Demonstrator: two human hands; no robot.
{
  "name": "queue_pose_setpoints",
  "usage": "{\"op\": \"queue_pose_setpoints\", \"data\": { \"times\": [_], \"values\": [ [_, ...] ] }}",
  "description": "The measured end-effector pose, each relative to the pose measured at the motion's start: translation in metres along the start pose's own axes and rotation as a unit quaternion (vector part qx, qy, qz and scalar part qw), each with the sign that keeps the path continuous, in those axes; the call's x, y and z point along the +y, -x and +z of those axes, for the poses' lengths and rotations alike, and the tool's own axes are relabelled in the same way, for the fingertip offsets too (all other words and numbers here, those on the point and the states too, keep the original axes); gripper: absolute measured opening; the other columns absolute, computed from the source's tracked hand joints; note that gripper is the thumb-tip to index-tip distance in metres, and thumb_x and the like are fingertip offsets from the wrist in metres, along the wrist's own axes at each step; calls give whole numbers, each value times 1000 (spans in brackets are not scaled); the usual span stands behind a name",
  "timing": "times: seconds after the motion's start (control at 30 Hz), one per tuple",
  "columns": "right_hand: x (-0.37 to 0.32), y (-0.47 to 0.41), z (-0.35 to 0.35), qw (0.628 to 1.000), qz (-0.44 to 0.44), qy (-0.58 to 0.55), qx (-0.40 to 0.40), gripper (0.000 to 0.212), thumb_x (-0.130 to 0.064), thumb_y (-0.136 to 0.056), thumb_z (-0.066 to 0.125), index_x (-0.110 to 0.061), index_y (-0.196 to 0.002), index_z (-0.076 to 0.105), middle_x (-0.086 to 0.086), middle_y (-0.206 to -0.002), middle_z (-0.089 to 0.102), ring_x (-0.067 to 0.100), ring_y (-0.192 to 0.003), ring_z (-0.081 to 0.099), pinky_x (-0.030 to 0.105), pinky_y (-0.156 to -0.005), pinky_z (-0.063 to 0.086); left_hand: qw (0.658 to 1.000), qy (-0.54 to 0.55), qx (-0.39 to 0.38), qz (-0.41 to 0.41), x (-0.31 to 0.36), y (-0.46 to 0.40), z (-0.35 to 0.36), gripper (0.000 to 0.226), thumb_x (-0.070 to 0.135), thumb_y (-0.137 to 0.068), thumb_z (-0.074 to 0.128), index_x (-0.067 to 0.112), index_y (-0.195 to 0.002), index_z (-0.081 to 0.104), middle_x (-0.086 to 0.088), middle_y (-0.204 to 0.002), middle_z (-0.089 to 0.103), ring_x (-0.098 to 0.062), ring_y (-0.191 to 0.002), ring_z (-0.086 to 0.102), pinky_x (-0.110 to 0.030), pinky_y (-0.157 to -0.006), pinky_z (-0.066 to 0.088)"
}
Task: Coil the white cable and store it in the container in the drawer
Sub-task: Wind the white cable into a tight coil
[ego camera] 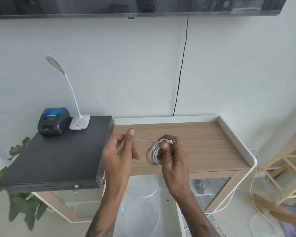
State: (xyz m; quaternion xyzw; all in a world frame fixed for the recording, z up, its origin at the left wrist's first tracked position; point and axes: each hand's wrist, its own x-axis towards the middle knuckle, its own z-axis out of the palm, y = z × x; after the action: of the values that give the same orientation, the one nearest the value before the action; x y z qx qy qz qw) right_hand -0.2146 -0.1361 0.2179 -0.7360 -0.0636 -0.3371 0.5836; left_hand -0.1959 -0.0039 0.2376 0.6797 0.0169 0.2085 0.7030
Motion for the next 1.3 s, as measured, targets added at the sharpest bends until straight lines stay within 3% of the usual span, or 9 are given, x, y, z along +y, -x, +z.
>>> {"op": "queue_pose_setpoints", "data": {
  "times": [0.13, 0.27, 0.43, 0.6, 0.7, 0.9, 1.0, 1.1, 1.3],
  "values": [
    [3, -4, -4, 1000, -12, 6, 9, 17, -10, -100, 47, -5, -93, 61, -6, -72, 56, 1, -57, 48, 9, -58, 39, 995, -57, -78, -27, -2, 3, -4, 29, 47, -88, 67, 20, -78, 68, 4, -63, 64, -13, -51, 56, -31, -56, 47],
    [8, -1, -4, 999, -37, 30, 5, 16, -12, -101, 47, -7, -98, 61, 0, -77, 60, 14, -63, 52, 18, -60, 41, 978, -73, -189, -44, 0, 7, -8, 26, 43, -87, 65, 20, -83, 75, 6, -66, 69, -6, -50, 56, -16, -53, 46],
    [10, 5, 1, 997, -63, 41, -23, 19, -31, -104, 38, -23, -102, 55, 4, -87, 62, 26, -76, 58, 35, -65, 48, 989, -78, -118, -46, -4, 15, 7, 9, 27, -90, 69, 22, -86, 75, 11, -69, 72, -5, -56, 61, -19, -58, 49],
    [15, 8, -1, 995, -52, 78, -22, 16, -20, -102, 41, -21, -101, 57, 6, -84, 59, 18, -75, 53, 22, -67, 42, 989, -122, -79, -37, -4, 13, 5, 13, 37, -83, 75, 24, -82, 76, 18, -65, 69, 0, -60, 59, -15, -63, 47],
    [21, 5, -2, 994, -32, 104, -8, 17, -10, -101, 46, -10, -100, 62, 8, -82, 58, 17, -73, 50, 20, -66, 38, 985, -68, -116, -111, -1, 16, -1, 17, 32, -88, 72, 17, -80, 77, 11, -54, 58, -5, -52, 50, -15, -52, 44],
    [26, 4, -3, 990, -43, 130, -19, 13, -20, -97, 44, -23, -105, 54, 8, -84, 56, 9, -73, 46, 3, -66, 34, 922, 152, -174, -312, 12, 26, -4, 19, 4, -85, 71, 3, -103, 75, -13, -92, 79, -23, -75, 76, -25, -63, 60],
    [28, 4, -4, 993, -52, 96, -36, 22, -41, -100, 47, -22, -104, 57, 7, -87, 59, 14, -77, 52, 13, -66, 42, 920, 159, -178, -310, 11, 32, 1, 38, 10, -71, 80, 5, -108, 73, -16, -101, 78, -25, -90, 77, -33, -74, 63],
    [30, 5, -6, 993, -54, 99, -36, 15, -22, -103, 49, -15, -102, 62, 3, -87, 59, 16, -75, 53, 25, -64, 47, 934, 102, -177, -294, 5, 31, 0, 36, 14, -68, 84, 10, -104, 77, -14, -100, 79, -25, -92, 76, -34, -78, 62],
    [21, 4, -7, 995, -46, 70, -61, 16, -9, -99, 53, -11, -97, 69, -16, -89, 59, 17, -79, 57, 19, -73, 46, 951, 102, -151, -250, -9, 37, 6, 29, 19, -68, 86, 10, -95, 79, -16, -95, 78, -25, -85, 75, -30, -75, 61]
  ]
}}
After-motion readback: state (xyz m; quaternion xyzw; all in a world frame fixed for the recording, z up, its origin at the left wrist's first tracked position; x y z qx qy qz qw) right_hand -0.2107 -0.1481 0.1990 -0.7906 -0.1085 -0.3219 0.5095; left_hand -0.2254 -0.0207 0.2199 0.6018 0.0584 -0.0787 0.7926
